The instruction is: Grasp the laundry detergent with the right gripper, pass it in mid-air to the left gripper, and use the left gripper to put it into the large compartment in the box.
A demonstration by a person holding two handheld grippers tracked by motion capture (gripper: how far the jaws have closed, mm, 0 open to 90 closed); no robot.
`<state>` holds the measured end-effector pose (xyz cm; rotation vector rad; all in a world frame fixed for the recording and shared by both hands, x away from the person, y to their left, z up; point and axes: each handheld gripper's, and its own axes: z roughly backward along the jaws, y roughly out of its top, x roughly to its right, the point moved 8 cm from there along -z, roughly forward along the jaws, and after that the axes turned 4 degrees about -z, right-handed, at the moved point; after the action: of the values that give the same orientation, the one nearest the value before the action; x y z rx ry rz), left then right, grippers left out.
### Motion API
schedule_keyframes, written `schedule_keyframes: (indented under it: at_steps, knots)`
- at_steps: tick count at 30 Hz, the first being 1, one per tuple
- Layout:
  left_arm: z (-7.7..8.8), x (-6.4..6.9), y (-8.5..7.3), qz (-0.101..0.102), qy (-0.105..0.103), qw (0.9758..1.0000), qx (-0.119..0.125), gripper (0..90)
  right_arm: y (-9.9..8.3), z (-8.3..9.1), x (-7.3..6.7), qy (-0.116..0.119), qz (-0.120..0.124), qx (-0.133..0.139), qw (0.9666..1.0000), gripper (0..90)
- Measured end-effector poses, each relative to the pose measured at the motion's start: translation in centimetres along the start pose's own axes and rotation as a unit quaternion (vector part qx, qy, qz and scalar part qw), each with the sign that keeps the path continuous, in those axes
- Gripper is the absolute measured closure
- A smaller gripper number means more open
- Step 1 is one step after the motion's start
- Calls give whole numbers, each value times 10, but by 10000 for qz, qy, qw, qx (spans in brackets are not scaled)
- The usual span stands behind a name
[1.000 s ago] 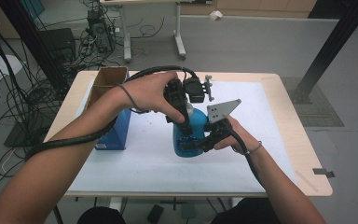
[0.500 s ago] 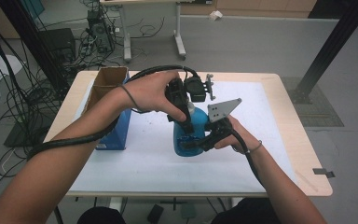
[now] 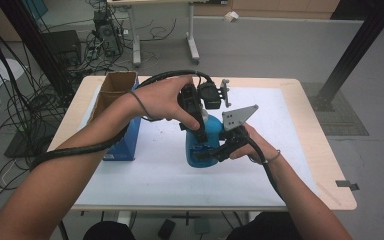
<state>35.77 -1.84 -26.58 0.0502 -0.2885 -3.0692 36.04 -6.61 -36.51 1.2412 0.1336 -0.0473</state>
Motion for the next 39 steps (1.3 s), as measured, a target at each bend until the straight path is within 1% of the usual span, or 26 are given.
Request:
schedule_keyframes:
  at_steps: [19, 30, 39]
  knots:
    - [1, 0, -1, -3, 5, 10000, -26, 375, 1, -1, 0, 10, 16, 10, 10000, 429]
    - [1, -1, 0, 33, 10, 9999, 102, 374, 1, -1, 1, 17, 4, 36, 10000, 429]
    - [1, -1, 0, 28, 16, 10000, 55, 374, 1, -1, 0, 22, 2, 43, 10000, 429]
